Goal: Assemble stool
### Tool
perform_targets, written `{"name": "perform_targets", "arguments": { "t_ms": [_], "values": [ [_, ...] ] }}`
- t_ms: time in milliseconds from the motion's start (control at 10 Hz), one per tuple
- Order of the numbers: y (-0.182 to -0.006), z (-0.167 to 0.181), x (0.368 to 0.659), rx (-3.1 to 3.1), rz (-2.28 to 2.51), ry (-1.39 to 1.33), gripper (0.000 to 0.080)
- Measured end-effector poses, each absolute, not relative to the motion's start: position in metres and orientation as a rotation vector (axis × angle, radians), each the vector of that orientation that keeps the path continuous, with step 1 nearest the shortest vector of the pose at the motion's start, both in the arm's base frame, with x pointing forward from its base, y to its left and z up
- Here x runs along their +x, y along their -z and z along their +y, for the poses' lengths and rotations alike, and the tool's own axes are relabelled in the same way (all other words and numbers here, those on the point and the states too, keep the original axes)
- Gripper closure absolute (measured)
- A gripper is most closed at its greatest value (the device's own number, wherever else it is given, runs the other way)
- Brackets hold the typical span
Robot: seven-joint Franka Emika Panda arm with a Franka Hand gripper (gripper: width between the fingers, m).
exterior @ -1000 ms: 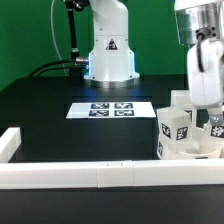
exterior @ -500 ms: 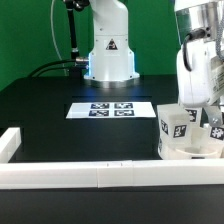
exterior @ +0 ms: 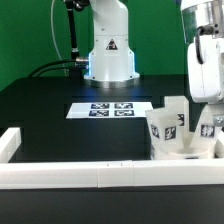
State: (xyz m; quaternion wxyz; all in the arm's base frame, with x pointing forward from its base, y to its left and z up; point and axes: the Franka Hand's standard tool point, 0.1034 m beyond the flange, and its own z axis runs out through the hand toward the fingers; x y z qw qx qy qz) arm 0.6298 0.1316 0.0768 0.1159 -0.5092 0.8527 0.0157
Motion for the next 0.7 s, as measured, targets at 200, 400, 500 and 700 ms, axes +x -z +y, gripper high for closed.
{"name": "perform_targets", "arguments": {
  "t_ms": [200,400,500,700],
  "values": [
    [-0.089,0.132,0.632,-1.605,2.413,-0.055,0.0161],
    [-0.102,0.130,0.632,-1.889,2.197,-0.051,0.0153],
    [-0.104,0.132,0.631,-2.101,2.034,-0.061,0.0150],
    [-0.103,0.131,0.632,-2.241,1.890,-0.027,0.0150]
  ]
}}
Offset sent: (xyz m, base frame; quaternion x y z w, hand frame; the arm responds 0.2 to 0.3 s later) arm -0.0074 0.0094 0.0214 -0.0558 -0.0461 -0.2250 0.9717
